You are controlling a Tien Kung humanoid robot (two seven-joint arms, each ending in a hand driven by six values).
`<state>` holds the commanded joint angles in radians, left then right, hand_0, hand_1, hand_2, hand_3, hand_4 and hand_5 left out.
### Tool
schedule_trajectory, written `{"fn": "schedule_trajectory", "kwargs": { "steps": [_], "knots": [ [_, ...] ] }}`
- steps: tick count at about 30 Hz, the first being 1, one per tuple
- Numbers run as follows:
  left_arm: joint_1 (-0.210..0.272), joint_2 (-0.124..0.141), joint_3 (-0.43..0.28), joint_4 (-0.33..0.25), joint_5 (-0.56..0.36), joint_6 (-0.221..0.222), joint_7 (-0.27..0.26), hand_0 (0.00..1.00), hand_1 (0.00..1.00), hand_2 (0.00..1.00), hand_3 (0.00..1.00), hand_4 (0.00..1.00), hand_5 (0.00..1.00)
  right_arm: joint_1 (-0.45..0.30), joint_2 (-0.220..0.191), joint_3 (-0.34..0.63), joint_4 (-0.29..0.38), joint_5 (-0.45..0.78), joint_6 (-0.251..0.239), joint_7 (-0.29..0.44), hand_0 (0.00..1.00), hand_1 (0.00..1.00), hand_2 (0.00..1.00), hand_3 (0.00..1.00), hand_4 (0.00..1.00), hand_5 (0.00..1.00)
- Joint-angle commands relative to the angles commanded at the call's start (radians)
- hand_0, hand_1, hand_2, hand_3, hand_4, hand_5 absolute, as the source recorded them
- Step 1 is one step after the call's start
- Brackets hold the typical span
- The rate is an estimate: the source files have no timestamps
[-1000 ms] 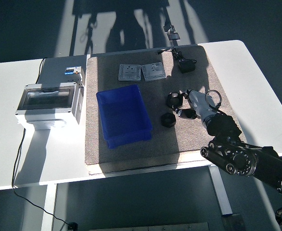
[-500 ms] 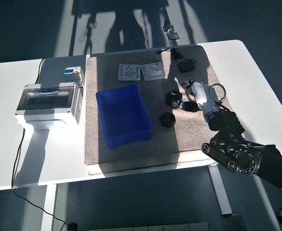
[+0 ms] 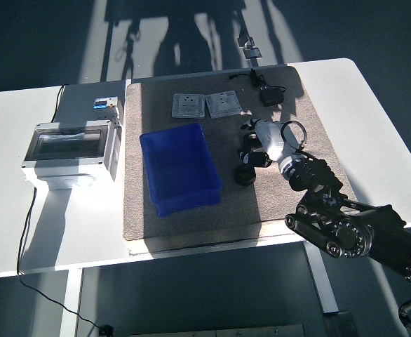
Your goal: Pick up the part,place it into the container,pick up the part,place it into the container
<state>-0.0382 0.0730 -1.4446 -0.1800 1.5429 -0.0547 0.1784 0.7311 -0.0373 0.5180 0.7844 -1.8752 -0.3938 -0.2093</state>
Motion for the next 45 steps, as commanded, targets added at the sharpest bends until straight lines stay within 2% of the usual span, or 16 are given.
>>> {"fn": "schedule_trajectory", "kwargs": {
  "steps": [1,2,8,13,14,19,20,25,26,31,32,37,38,45],
  "knots": [
    [0.0,0.0,0.0,0.0,0.0,0.0,0.0,0.712,0.615,0.502,0.656,0.806,0.959,0.0,0.0,0.001,0.0,-0.013,0.005,-0.005,0.84,0.748,0.795,0.765,0.723,0.301],
    [0.0,0.0,0.0,0.0,-0.001,0.0,-0.001,0.712,0.613,0.499,0.651,0.805,0.96,0.0,0.0,0.002,0.0,-0.024,0.008,-0.008,0.855,0.771,0.807,0.67,0.724,0.306],
    [0.0,-0.001,0.001,0.0,-0.002,0.001,-0.001,0.711,0.612,0.498,0.65,0.803,0.958,0.0,0.0,0.006,-0.004,-0.071,0.011,-0.023,0.867,0.778,0.808,0.661,0.722,0.307],
    [-0.002,-0.001,-0.001,0.0,0.003,0.001,-0.001,0.711,0.612,0.498,0.65,0.803,0.958,0.001,0.011,0.007,-0.05,-0.071,0.006,-0.026,0.867,0.778,0.808,0.661,0.722,0.307],
    [-0.003,-0.002,-0.003,0.0,0.008,0.002,-0.001,0.711,0.61,0.497,0.65,0.801,0.961,0.0,0.016,0.01,-0.071,-0.057,-0.003,-0.018,0.875,0.784,0.811,0.692,0.761,0.325],
    [-0.005,-0.003,-0.007,0.0,0.018,0.002,-0.002,0.711,0.61,0.497,0.65,0.801,0.961,-0.004,0.031,0.011,-0.132,0.007,-0.044,0.017,0.875,0.784,0.811,0.692,0.761,0.325],
    [-0.005,-0.003,-0.007,0.0,0.019,0.003,-0.002,0.71,0.609,0.497,0.65,0.8,0.962,-0.004,0.032,0.011,-0.136,0.015,-0.051,0.022,0.873,0.784,0.877,0.914,0.784,0.329],
    [-0.004,-0.003,-0.008,0.0,0.02,0.004,-0.002,0.71,0.609,0.497,0.65,0.8,0.962,-0.005,0.032,0.009,-0.133,0.02,-0.063,0.022,0.873,0.784,0.877,0.914,0.784,0.329],
    [-0.004,-0.003,-0.008,0.0,0.019,0.004,-0.002,0.71,0.608,0.496,0.648,0.796,0.961,-0.005,0.031,0.008,-0.131,0.019,-0.061,0.02,0.872,0.789,0.94,0.92,0.801,0.338],
    [-0.004,-0.003,-0.009,0.0,0.019,0.005,-0.003,0.71,0.608,0.496,0.648,0.796,0.961,-0.008,0.027,-0.002,-0.126,0.025,-0.05,0.012,0.872,0.789,0.94,0.92,0.801,0.338],
    [-0.004,-0.003,-0.01,0.0,0.019,0.005,-0.003,0.709,0.608,0.496,0.648,0.795,0.961,-0.009,0.027,-0.003,-0.126,0.024,-0.046,0.01,0.873,0.789,0.91,0.75,0.797,0.336],
    [-0.004,-0.003,-0.011,0.0,0.022,0.005,-0.003,0.709,0.608,0.496,0.648,0.795,0.961,-0.01,0.027,-0.01,-0.126,0.025,-0.034,0.004,0.873,0.789,0.91,0.75,0.797,0.336],
    [-0.004,-0.003,-0.011,0.0,0.022,0.005,-0.003,0.709,0.607,0.496,0.648,0.794,0.971,-0.01,0.026,-0.011,-0.126,0.027,-0.034,0.004,0.877,0.789,0.866,0.697,0.798,0.338],
    [-0.005,-0.002,-0.012,0.0,0.025,0.005,-0.004,0.709,0.606,0.496,0.647,0.791,0.971,-0.011,0.028,-0.02,-0.127,0.037,-0.032,0.004,0.877,0.791,0.855,0.676,0.805,0.347]
  ]
}}
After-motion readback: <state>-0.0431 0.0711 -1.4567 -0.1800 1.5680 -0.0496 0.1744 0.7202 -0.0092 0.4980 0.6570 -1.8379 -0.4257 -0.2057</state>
